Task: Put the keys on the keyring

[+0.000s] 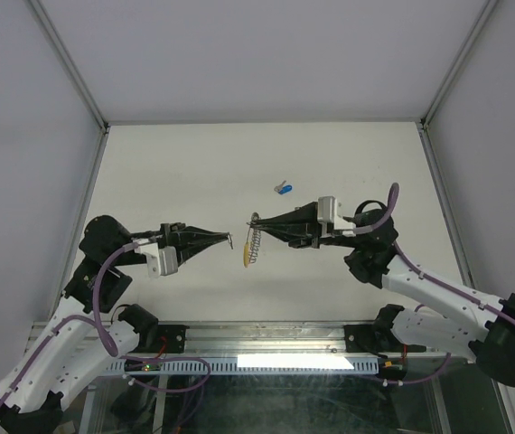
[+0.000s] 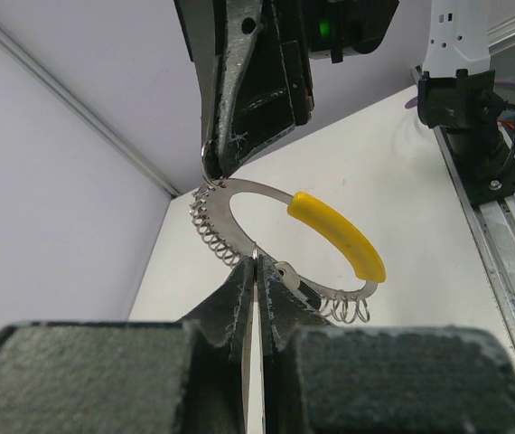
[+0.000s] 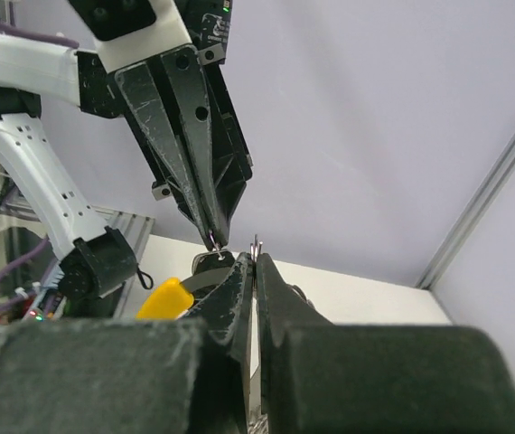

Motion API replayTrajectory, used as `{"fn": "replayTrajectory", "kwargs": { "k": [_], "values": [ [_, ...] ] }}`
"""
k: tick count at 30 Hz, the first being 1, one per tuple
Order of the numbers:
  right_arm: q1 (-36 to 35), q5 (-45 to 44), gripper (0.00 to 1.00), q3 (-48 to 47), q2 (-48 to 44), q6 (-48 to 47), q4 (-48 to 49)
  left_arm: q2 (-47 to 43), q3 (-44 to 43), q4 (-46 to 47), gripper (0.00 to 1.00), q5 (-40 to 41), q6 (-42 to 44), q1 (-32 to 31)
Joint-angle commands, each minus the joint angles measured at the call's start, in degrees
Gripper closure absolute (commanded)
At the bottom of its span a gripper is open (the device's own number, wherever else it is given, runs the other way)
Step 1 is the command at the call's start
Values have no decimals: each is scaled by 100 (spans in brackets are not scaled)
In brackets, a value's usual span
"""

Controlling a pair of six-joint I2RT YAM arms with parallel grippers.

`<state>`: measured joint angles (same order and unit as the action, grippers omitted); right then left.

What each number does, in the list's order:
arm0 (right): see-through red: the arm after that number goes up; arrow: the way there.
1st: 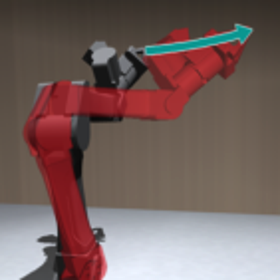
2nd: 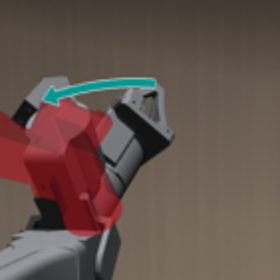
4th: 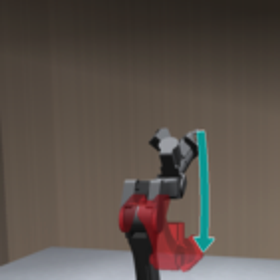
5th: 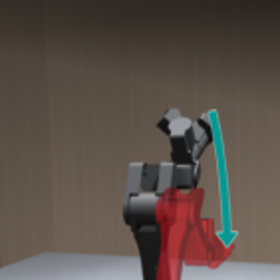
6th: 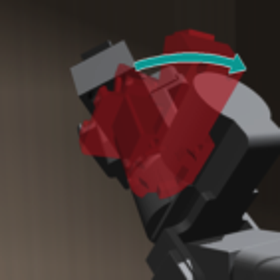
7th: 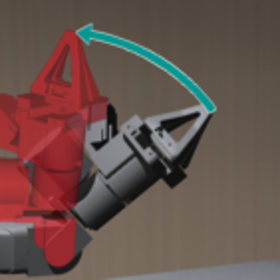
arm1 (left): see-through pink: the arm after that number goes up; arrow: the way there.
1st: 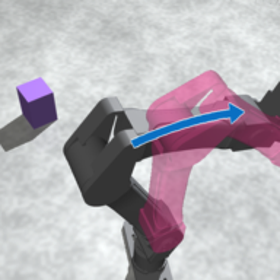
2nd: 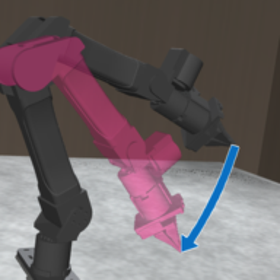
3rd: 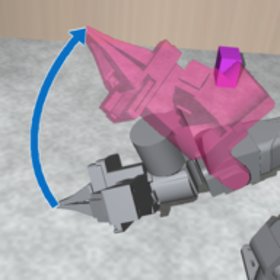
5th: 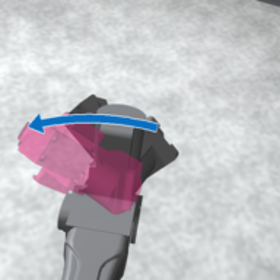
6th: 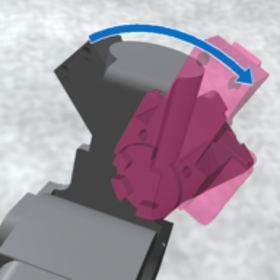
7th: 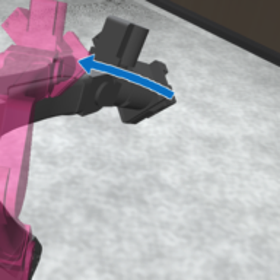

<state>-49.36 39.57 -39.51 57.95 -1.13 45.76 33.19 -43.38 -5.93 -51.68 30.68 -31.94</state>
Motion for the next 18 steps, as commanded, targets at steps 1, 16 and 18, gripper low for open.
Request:
{"fn": "replayTrajectory", "kwargs": {
  "k": [1, 16, 18],
  "values": [
    [15, 96, 100, 111, -264, -1172, 466, -14, -93, 369, 100, -195, -167, -43],
    [-60, 349, 100, -593, -865, -3485, -2306, 15, -154, 809, 100, -633, -271, -46],
    [-72, 349, 100, -693, -895, -3485, -2547, 44, -162, 857, 100, -718, -296, -48]
  ]
}}
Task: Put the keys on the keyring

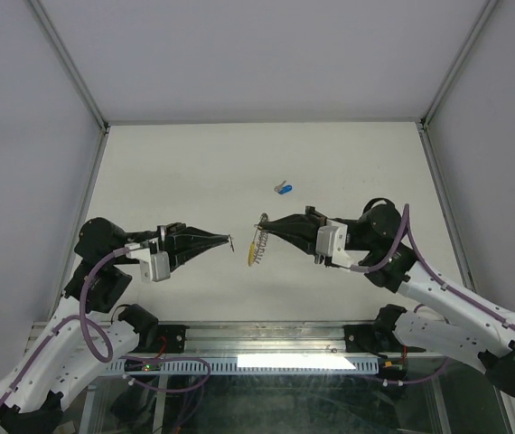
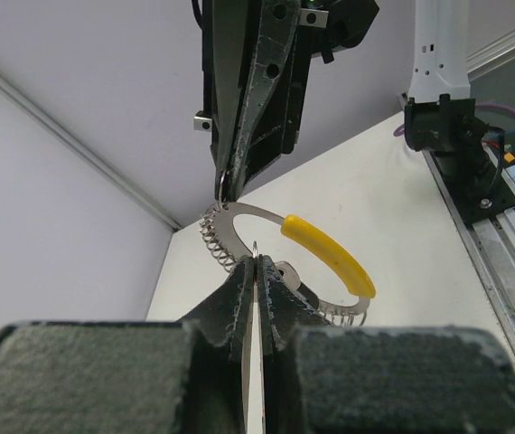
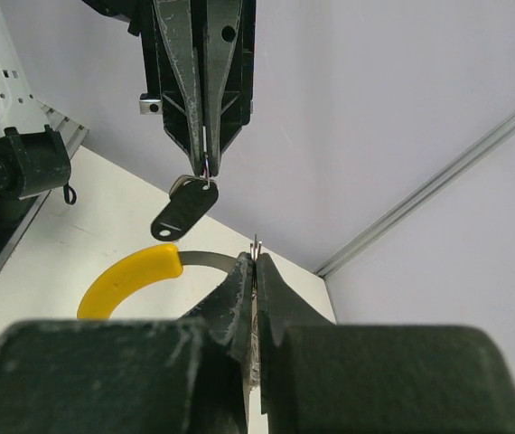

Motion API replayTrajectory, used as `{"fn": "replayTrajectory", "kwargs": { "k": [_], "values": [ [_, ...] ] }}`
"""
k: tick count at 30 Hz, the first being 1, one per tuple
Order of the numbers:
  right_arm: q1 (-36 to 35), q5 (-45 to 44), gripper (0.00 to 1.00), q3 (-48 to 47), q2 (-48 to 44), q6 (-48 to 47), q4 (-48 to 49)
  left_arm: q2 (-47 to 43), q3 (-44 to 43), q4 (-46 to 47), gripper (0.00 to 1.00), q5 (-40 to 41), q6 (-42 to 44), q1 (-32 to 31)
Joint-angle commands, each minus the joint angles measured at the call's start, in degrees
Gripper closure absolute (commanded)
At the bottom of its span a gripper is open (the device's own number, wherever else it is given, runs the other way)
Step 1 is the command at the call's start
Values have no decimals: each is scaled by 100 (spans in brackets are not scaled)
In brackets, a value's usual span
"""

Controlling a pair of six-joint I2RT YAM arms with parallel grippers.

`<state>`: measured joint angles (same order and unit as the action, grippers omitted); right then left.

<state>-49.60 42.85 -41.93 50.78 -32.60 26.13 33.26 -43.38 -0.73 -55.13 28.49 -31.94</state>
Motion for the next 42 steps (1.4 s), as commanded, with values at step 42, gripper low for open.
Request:
{"fn": "replayTrajectory", "kwargs": {
  "k": [42],
  "values": [
    [-734, 1042, 100, -1604, 310, -2044, -1584, 232, -540, 878, 100, -1483, 360, -46]
  ]
}}
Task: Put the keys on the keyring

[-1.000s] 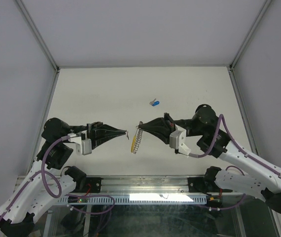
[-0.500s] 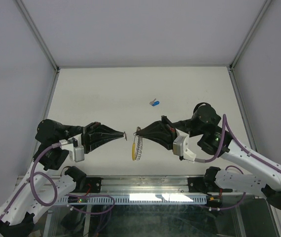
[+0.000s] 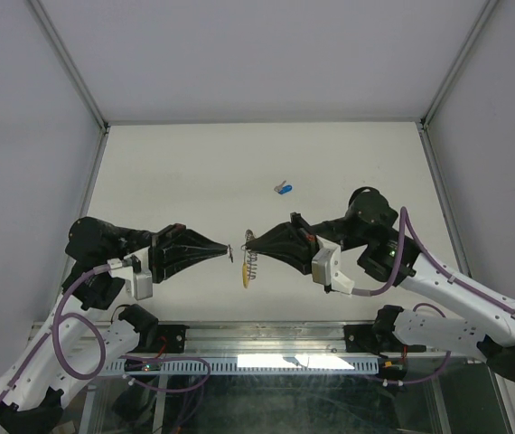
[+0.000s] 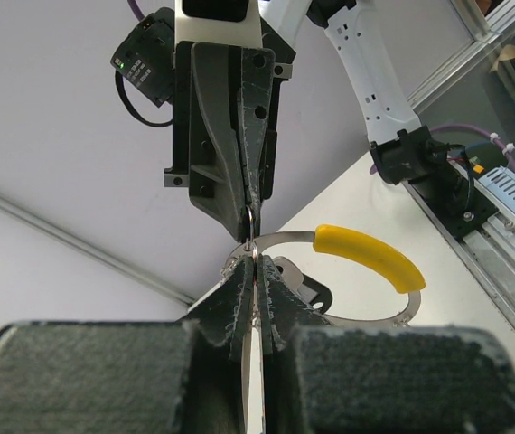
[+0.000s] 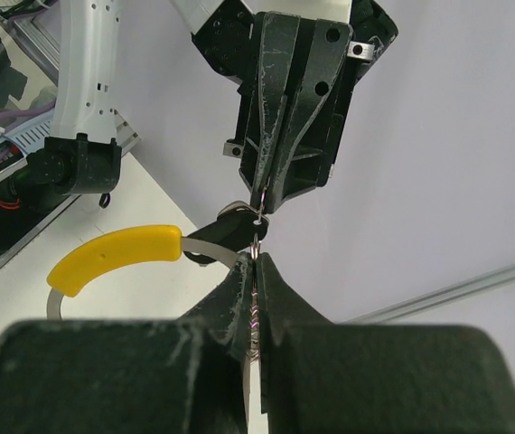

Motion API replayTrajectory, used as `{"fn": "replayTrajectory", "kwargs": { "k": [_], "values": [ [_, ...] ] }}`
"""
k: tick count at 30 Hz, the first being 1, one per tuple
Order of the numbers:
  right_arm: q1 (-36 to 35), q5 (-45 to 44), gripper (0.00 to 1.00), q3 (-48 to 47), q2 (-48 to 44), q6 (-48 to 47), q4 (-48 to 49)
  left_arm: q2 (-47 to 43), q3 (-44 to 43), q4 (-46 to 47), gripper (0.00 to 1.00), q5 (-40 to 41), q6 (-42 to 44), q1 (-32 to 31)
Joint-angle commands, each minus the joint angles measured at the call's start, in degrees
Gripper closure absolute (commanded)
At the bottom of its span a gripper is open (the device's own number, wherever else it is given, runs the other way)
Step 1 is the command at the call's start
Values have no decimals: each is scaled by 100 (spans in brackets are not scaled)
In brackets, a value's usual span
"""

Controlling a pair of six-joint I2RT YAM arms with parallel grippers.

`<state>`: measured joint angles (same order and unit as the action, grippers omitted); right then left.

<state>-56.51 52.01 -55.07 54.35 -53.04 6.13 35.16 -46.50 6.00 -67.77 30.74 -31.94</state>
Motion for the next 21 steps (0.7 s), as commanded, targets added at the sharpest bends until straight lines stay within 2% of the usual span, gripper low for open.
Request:
{"fn": "replayTrajectory", "kwargs": {
  "k": [1, 21],
  "values": [
    [-51, 139, 100, -286, -44, 10, 445, 58, -242, 200, 100, -211, 132, -44],
    [-114, 141, 100, -293, 119, 48, 694, 176, -272, 244, 100, -219, 72, -55]
  ]
}}
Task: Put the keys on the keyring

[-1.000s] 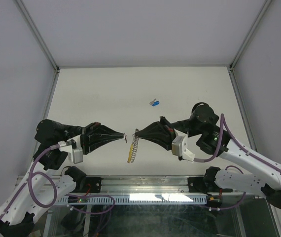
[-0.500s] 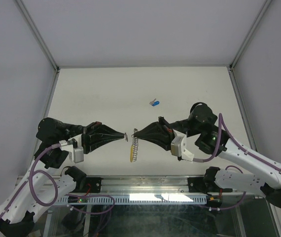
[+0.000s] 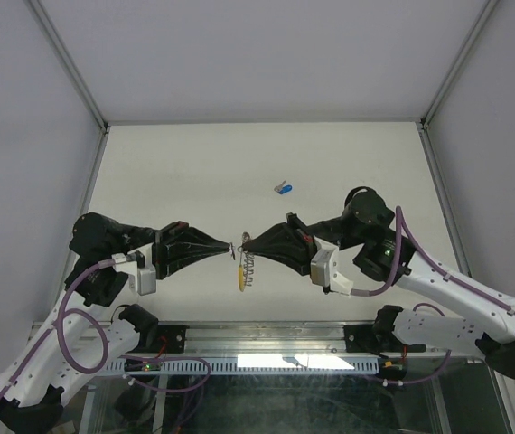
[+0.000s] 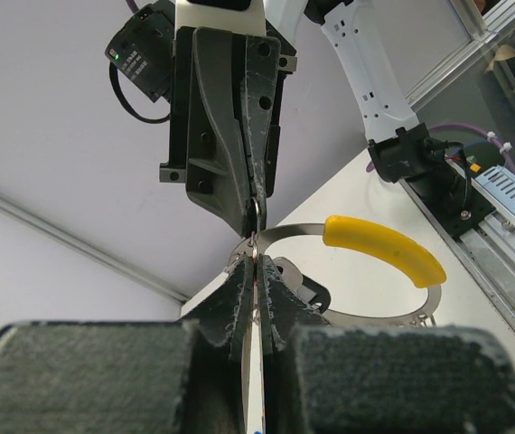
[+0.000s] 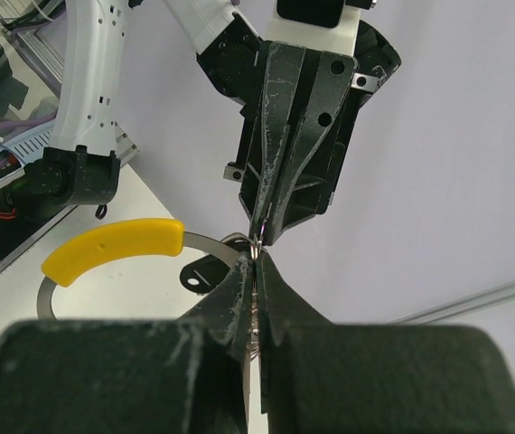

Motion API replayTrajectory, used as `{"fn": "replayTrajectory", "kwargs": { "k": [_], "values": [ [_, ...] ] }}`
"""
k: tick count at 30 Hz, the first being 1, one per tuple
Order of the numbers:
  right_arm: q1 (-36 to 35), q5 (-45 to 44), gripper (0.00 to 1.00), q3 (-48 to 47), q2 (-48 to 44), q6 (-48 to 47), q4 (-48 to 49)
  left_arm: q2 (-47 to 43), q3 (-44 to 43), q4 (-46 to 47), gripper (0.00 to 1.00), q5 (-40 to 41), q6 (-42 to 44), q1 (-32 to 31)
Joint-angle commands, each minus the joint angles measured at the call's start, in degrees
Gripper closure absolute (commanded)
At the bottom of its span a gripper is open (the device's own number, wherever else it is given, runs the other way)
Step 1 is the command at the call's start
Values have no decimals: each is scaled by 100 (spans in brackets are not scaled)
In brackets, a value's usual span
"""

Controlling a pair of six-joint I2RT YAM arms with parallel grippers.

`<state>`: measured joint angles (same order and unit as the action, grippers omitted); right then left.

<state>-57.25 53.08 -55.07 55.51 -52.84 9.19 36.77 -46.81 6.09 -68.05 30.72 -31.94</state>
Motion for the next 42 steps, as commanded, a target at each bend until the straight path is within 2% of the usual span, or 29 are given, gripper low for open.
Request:
{"fn": "replayTrajectory", "kwargs": {
  "k": [1, 42],
  "values": [
    [-40, 41, 100, -294, 14, 29, 390, 14, -242, 242, 100, -187, 70, -57],
    [-100, -106, 100, -267, 108, 62, 532, 14, -262, 240, 100, -182, 25, -57]
  ]
}}
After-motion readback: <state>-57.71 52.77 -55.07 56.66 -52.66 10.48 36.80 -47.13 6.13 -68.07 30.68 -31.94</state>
